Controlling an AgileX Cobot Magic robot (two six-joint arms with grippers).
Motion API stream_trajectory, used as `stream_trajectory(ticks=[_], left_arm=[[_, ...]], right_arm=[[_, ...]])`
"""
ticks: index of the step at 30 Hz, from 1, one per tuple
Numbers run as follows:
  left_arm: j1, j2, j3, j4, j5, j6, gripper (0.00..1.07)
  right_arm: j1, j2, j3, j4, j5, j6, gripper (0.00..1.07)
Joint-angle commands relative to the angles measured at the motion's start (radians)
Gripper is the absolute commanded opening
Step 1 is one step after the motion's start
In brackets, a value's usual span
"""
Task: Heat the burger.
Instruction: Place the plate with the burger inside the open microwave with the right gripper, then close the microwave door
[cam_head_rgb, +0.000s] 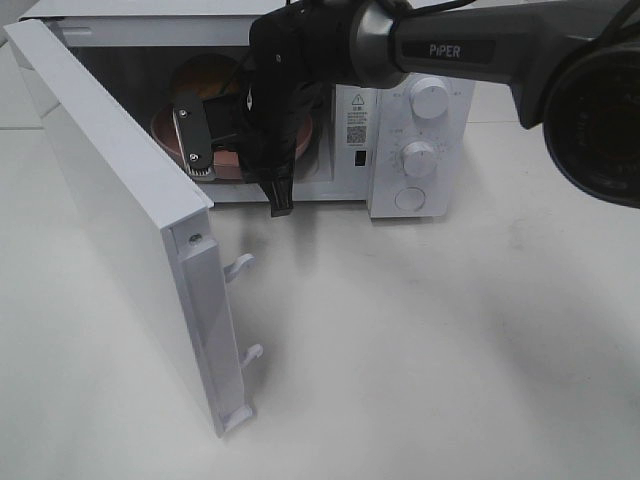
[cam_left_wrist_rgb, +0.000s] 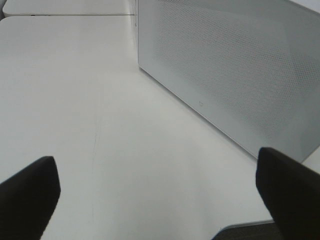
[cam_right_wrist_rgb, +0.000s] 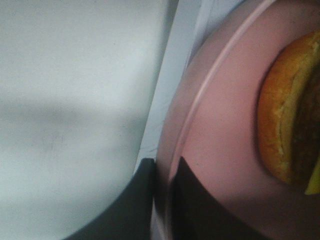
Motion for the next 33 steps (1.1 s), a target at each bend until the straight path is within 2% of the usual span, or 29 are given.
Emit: stream_trajectory(ticks=[1, 2, 3, 6, 8, 9, 10, 24, 26, 28, 33], left_arm=[[0.002, -0.005, 0.002, -0.006, -0.014, -0.001, 1.00], [0.002, -0.005, 0.002, -0.006, -0.014, -0.001, 1.00], [0.002, -0.005, 0.002, -0.006, -0.014, -0.001, 1.00], [0.002, -0.005, 0.002, -0.006, -0.014, -0.001, 1.00], [0.002, -0.005, 0.002, -0.006, -0.014, -0.001, 1.00], [0.002, -0.005, 0.002, -0.006, -0.014, -0.001, 1.00], [0.002, -0.005, 0.002, -0.006, -0.014, -0.001, 1.00], [0.002, -0.005, 0.002, -0.006, -0.014, -0.001, 1.00], [0.002, -0.005, 0.002, -0.006, -0.014, -0.001, 1.00], [0.002, -0.005, 0.002, -0.006, -0.014, -0.001, 1.00], [0.002, -0.005, 0.002, -0.006, -0.014, -0.001, 1.00]], right_arm=[[-0.008, -0.009, -0.022, -0.018, -0.054, 0.040, 0.15], [-0.008, -0.009, -0.022, -0.018, -0.054, 0.040, 0.15], [-0.008, -0.004, -0.022, -0.018, -0.054, 0.040, 0.21], [-0.008, 0.000, -0.022, -0.017, -0.054, 0.040, 0.23], [-0.008, 0.005, -0.022, -0.013, -0.055, 0.044, 0.36], [-0.008, 0.005, -0.022, -0.013, -0.055, 0.044, 0.36], [-0.008, 0.005, -0.022, -0.013, -0.055, 0.054, 0.40], [-0.005, 0.002, -0.022, 0.008, -0.028, 0.098, 0.47], [-0.005, -0.004, -0.021, 0.008, -0.028, 0.112, 0.51], [-0.005, -0.013, -0.020, 0.011, -0.033, 0.122, 0.61], [-0.005, -0.038, -0.006, 0.027, -0.038, 0.122, 0.71]])
